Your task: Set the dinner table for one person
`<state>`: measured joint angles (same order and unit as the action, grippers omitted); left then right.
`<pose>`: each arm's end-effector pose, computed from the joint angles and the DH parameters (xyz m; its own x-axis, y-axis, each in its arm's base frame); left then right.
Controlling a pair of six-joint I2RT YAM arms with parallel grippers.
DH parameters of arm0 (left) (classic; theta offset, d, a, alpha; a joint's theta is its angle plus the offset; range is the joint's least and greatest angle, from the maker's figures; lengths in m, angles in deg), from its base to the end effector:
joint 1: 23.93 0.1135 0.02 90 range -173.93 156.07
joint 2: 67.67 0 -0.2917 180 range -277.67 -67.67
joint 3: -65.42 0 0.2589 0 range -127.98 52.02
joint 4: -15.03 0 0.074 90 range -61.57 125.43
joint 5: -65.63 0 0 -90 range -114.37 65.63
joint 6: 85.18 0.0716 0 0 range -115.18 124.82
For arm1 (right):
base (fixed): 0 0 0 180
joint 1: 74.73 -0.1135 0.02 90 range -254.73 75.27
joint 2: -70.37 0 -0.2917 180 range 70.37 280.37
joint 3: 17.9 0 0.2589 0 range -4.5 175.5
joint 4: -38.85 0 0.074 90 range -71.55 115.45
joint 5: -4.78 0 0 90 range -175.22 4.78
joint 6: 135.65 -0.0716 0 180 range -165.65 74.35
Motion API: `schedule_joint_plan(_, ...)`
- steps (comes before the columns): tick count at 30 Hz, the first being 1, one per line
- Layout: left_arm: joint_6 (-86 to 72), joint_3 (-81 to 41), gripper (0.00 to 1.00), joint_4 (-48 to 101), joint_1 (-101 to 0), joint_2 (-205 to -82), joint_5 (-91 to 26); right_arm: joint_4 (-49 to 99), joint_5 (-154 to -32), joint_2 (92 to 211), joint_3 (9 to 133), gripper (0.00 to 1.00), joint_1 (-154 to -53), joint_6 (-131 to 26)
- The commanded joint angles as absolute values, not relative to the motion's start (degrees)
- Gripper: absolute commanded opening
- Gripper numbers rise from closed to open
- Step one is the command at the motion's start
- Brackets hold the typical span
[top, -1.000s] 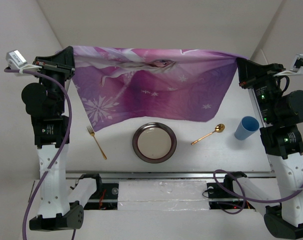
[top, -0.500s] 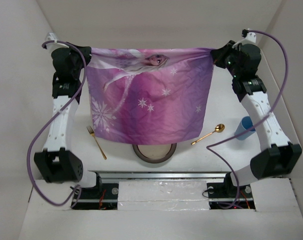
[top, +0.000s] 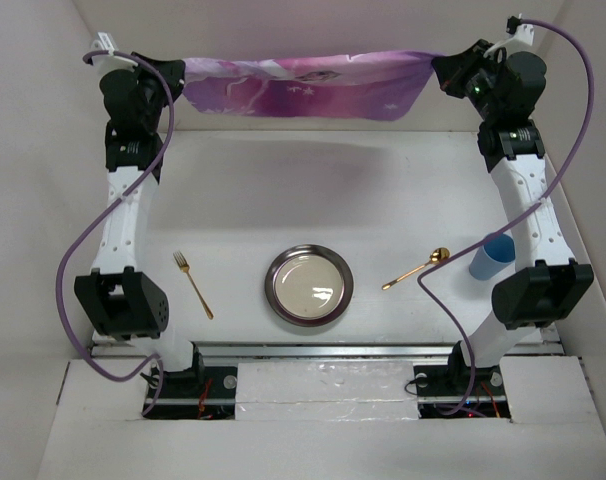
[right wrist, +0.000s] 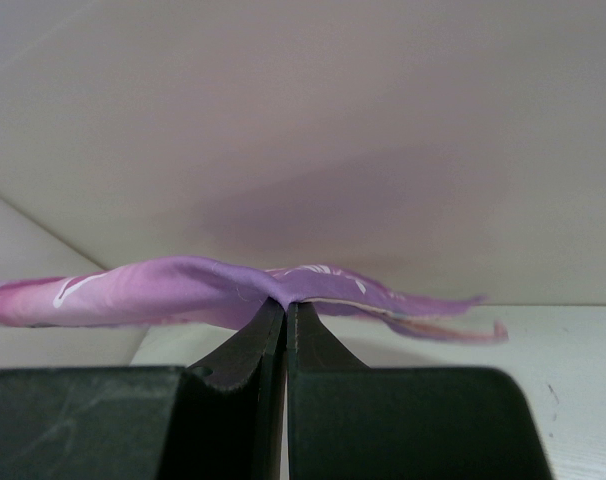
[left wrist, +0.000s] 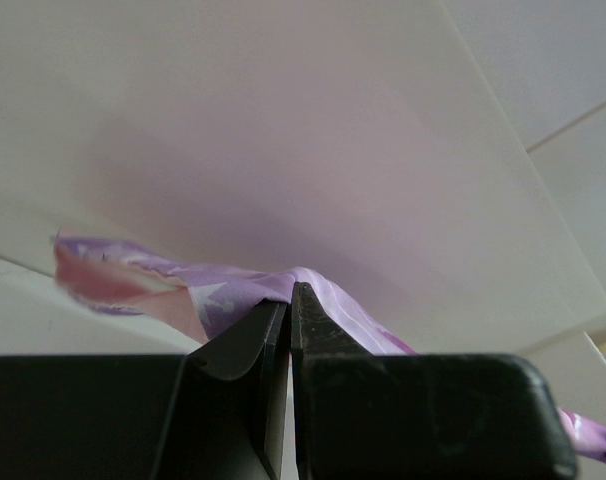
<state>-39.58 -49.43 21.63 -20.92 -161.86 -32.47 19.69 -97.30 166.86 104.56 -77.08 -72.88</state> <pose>0.4241 0.0122 0.5310 0.1142 -0.6876 -0.7170 0.2301 0.7204 -0.6542 0.4278 0.0326 0.5338 -0.0080 0.4475 -0.8943 -0.2745 0.8590 0.4323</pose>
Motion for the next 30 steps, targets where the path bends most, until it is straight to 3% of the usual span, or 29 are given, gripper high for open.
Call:
schedule_joint_plan(1,-40.2,-39.4,0.0,11.6,-19.5,-155.1,-32.8,27.1,-100.8,163.2,97.5,0.0,-75.1,-73.3)
schedule_joint_plan(5,-45.9,-19.2,0.0,0.2,-17.3,-151.2,-37.1,39.3,-105.1,159.6,75.1,0.0,-73.3,-74.5)
schedule_joint_plan(9,-46.8,-0.3,0.0,-10.0,-17.3,-149.4,-36.9,45.7,-106.7,159.6,61.8,0.0,-72.1,-75.2)
schedule_joint_plan(12,-46.6,7.3,0.0,-16.1,-17.3,-151.7,-37.0,49.3,-107.8,163.1,56.0,0.0,-71.6,-75.4)
schedule_joint_plan(20,-46.1,14.2,0.0,-23.3,-17.3,-160.4,-40.8,51.6,-111.1,169.1,49.7,0.0,-71.0,-75.5)
schedule_joint_plan(30,-46.5,23.6,0.0,-23.5,-17.3,-150.4,-38.7,55.4,-109.7,163.2,37.1,0.01,-71.0,-77.0)
